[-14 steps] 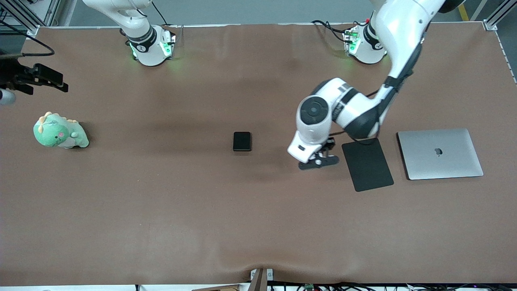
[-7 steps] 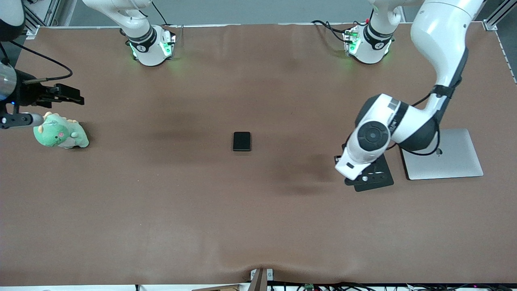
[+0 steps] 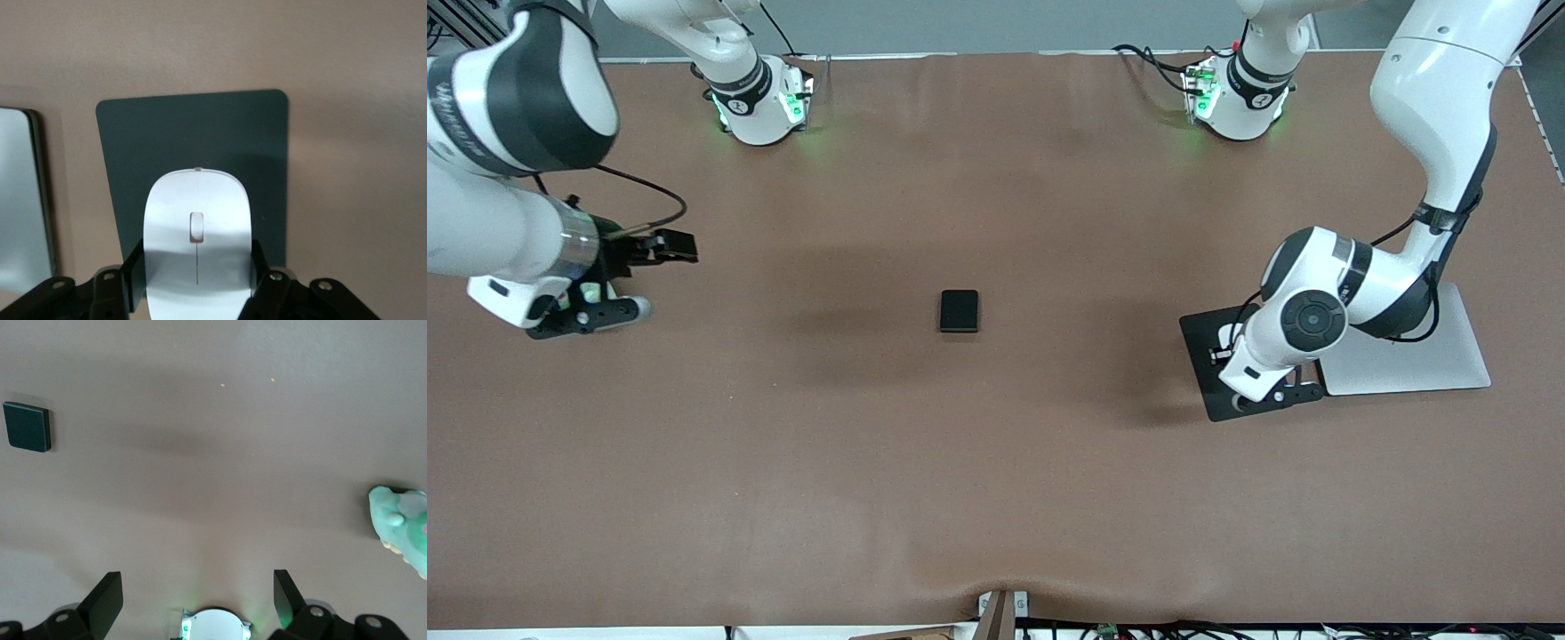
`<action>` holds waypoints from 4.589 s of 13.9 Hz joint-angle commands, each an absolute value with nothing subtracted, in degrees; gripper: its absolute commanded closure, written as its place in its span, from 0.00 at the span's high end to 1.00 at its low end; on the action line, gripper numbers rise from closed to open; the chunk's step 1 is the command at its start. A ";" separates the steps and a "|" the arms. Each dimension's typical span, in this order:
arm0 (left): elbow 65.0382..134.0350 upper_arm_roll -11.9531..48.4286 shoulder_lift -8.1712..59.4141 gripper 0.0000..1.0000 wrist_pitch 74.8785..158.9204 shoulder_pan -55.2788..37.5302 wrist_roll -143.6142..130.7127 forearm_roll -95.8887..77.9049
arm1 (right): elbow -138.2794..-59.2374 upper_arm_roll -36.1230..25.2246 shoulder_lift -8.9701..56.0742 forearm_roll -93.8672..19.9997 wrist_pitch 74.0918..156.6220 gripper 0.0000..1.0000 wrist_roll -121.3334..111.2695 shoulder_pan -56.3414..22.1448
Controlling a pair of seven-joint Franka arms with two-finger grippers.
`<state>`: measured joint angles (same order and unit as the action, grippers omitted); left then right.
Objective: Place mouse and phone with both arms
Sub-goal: 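Lower the mouse onto the pad while the right gripper reaches the phone, then release the mouse and raise the left gripper while the right grasps the phone, then carry the black phone with the right gripper beside the green plush toy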
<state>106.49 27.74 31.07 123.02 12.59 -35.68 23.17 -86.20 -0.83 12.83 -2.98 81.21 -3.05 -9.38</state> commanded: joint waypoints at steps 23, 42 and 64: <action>111.71 27.86 35.86 0.74 136.85 17.22 -34.89 26.37 | -98.61 -1.05 29.69 -13.27 123.65 1.00 28.38 -35.06; 97.31 32.70 16.27 1.00 109.98 17.49 -30.68 18.57 | -101.50 -1.14 38.14 -13.27 137.62 1.00 36.65 -42.27; 83.13 22.80 4.23 1.00 86.75 15.68 -4.06 2.47 | -109.49 -2.98 22.70 -12.48 126.83 0.00 44.48 -35.08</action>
<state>81.29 28.61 7.42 87.75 20.10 -7.00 4.59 -103.31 -2.80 28.65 -12.32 126.65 44.20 -36.79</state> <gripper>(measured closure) 0.000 0.203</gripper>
